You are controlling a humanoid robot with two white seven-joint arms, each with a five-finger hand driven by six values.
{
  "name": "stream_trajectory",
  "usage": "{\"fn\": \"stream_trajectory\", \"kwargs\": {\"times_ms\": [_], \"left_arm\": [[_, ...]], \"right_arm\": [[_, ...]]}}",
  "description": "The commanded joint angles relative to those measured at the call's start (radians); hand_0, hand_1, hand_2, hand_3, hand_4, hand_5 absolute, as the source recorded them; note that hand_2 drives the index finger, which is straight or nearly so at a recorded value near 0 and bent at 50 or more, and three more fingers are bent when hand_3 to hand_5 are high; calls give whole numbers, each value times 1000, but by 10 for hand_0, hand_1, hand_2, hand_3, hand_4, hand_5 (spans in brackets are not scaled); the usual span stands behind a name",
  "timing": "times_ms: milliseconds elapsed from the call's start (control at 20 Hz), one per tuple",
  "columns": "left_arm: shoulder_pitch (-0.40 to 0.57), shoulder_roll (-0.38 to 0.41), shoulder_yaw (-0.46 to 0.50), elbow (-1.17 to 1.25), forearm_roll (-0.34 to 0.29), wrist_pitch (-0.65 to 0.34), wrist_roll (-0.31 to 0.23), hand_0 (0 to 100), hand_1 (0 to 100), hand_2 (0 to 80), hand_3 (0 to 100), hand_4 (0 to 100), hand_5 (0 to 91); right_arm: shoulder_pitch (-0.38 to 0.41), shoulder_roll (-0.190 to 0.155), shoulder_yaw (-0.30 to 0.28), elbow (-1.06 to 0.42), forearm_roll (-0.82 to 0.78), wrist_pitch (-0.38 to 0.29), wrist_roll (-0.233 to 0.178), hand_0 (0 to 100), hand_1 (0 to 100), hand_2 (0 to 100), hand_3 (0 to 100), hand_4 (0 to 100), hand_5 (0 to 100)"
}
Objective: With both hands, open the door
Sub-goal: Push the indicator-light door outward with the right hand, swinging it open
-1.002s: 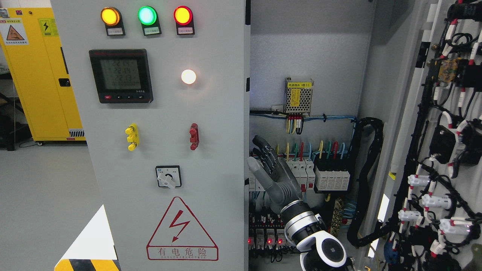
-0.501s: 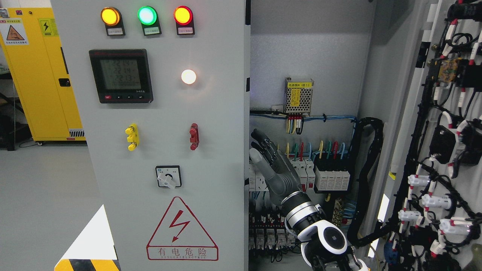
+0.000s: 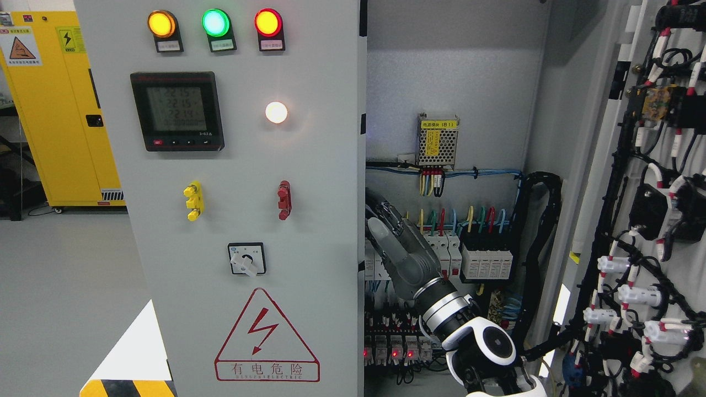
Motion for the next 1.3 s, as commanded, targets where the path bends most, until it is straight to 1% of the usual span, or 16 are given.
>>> {"fn": "stream_trajectory", "kwargs": {"times_ms": [0, 50, 150, 300, 451, 701, 851, 1002, 1052, 1202, 1252], "left_arm": [[6, -26, -1, 25, -3, -1, 0, 120, 556, 0, 0, 0, 0], [8, -28, -1, 25, -3, -1, 0, 120, 556, 0, 0, 0, 0], [6, -26, -1, 26, -3, -1, 0, 120, 556, 0, 0, 0, 0], [6, -26, -2, 26, -3, -1, 0, 120, 556, 0, 0, 0, 0], [6, -26, -2, 26, -3, -1, 0, 120, 556, 0, 0, 0, 0], [6, -28, -1, 26, -3, -1, 0, 120, 556, 0, 0, 0, 0], [6, -28, -1, 26, -3, -1, 0, 120, 556, 0, 0, 0, 0], [6, -28, -1, 26, -3, 0, 0, 120, 556, 0, 0, 0, 0], [6, -28, -1, 26, -3, 0, 0, 120, 556, 0, 0, 0, 0], [6, -28, -1, 26, -3, 0, 0, 120, 556, 0, 0, 0, 0], [6, -28, -1, 26, -3, 0, 0, 120, 556, 0, 0, 0, 0]], "right_arm": [[-7, -2, -41, 28, -12, 2, 70, 0, 500, 40, 0, 0, 0], [-7, -2, -44, 30, -12, 2, 90, 0, 500, 40, 0, 0, 0], [-18, -2, -61, 44, -12, 2, 113, 0, 500, 40, 0, 0, 0], [-27, -2, -70, 54, -12, 8, 121, 0, 500, 40, 0, 0, 0], [-41, -2, -76, 65, -17, 49, 122, 0, 500, 40, 0, 0, 0], [-73, -2, -76, 88, -27, 59, 124, 0, 500, 40, 0, 0, 0], [-72, -2, -76, 88, -27, 88, 168, 0, 500, 40, 0, 0, 0], [-73, -2, -75, 87, -35, 94, 175, 0, 500, 40, 0, 0, 0], [-73, -2, -75, 87, -41, 97, 182, 0, 500, 40, 0, 0, 0], [-75, -1, -76, 87, -50, 118, 269, 0, 500, 40, 0, 0, 0], [-76, -1, -76, 87, -50, 119, 283, 0, 500, 40, 0, 0, 0]]}}
